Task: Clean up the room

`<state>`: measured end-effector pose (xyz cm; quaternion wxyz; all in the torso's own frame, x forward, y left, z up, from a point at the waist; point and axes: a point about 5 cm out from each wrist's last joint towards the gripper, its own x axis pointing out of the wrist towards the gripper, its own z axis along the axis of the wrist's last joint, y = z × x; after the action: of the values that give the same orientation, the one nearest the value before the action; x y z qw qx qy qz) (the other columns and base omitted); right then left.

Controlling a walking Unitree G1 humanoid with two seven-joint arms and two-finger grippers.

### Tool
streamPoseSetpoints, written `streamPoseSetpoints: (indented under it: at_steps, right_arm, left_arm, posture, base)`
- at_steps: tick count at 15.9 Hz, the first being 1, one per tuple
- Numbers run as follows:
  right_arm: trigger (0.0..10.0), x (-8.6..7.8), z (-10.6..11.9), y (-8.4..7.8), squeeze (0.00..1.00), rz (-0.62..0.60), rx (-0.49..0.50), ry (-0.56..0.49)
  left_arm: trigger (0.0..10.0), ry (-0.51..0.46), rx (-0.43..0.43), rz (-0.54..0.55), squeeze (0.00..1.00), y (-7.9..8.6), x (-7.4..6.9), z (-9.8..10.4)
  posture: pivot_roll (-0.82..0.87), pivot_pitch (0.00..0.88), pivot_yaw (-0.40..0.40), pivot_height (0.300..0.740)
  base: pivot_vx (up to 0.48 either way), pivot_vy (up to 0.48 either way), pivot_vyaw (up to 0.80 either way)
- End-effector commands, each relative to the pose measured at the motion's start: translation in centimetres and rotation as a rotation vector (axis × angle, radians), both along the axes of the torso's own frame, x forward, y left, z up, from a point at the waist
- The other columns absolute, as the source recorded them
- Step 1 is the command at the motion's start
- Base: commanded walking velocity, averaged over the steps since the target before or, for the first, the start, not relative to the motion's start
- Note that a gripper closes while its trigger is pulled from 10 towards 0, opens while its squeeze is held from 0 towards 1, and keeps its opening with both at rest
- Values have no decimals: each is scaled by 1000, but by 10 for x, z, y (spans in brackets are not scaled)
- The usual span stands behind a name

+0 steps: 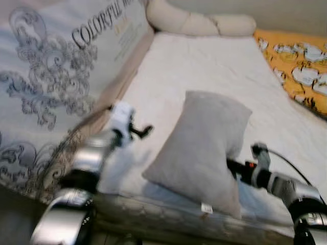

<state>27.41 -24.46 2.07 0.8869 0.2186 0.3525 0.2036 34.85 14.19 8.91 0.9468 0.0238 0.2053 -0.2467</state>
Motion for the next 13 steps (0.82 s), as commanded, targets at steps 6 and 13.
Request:
streamPoseSetpoints:
  at_steps: [6,13]
  right_arm:
    - [0,-7,-6,-8,0,1,-73,40]
    - [0,4,6,0,0,27,-17,-56]
  left_arm:
    - [10000,29,-296,65,1000,-32,11,-3]
    - [10000,130,-372,-68,1000,-75,-5,-20]
  posture:
    - [-79,0,35,740]
    - [-115,0,50,740]
  base:
    - [0,0,0]
    - [0,0,0]
